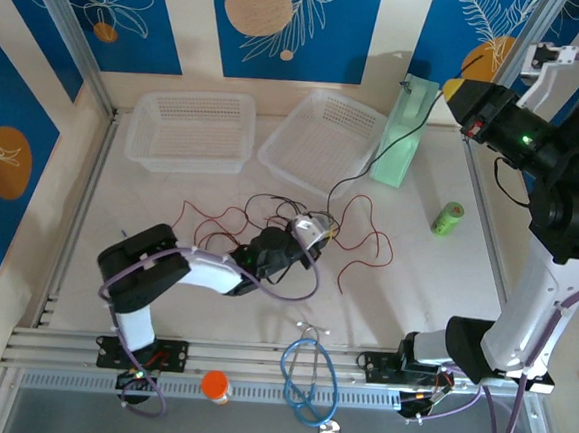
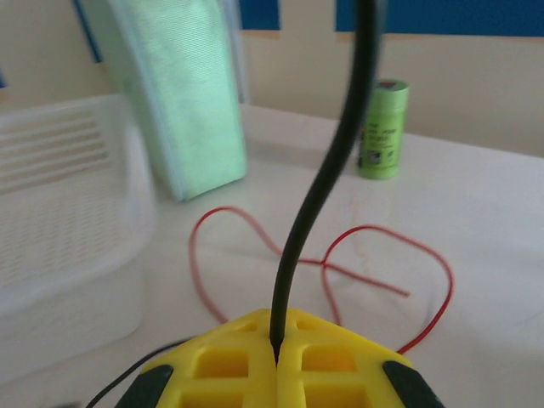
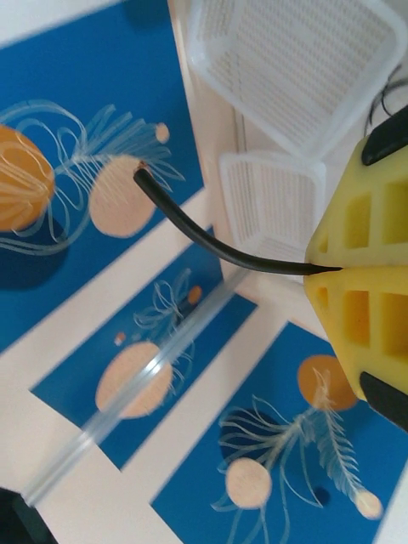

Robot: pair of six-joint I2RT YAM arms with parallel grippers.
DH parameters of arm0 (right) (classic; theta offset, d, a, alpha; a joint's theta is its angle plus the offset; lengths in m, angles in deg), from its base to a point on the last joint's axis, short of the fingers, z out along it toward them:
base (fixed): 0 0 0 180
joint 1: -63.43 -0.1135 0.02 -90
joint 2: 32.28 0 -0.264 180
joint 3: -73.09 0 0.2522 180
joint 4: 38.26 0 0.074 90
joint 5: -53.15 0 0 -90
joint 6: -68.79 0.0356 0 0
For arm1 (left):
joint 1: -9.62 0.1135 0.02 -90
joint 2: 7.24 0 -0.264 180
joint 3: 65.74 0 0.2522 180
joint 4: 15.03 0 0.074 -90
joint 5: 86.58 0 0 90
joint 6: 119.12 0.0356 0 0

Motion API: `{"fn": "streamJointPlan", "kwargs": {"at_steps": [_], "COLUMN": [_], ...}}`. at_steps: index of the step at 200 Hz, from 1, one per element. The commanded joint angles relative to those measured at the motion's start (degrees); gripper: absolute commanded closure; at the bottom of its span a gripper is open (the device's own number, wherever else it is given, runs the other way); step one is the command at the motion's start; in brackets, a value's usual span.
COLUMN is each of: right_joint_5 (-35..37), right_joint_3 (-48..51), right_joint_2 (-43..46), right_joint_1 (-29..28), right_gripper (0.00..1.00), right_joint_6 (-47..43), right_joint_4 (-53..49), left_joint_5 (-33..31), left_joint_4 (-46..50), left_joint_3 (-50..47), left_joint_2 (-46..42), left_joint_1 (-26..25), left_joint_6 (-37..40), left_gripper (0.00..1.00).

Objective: Untangle the cables

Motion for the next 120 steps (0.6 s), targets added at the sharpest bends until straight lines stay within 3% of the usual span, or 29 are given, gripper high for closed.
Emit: {"fn": "streamJointPlan", "kwargs": {"at_steps": [1,60,92,120], "right_joint_5": [4.35,3.62,-1.54,-0.91], "right_joint_3": [-0.12,-0.08,1.01,0.94], "right_joint_2": [1.08,-0.59,-3.20,-5.55], "right_joint_1": [2.34,4.54,3.27,-1.67], "right_gripper": [1.00,1.00,1.00,1.00], "right_joint_6": [-2.35,-1.88,-0.43,-2.24], "right_joint_4": [-1.36,1.10,5.33,7.75], "left_joint_5": [-11.47,-20.04,-17.87,-13.33], "left_joint_4": [4.69,15.35,17.95,24.37], "left_joint_3": [-3.99,-8.93,-9.22,-7.04], "left_joint_2": [-4.42,-11.26,-16.17,-23.19], "left_joint_1": [0.37,1.18,1.18,1.18], "left_joint_6": [-1.99,-7.94,-8.04,-7.09], "left_gripper": [1.00,1.00,1.00,1.00]}}
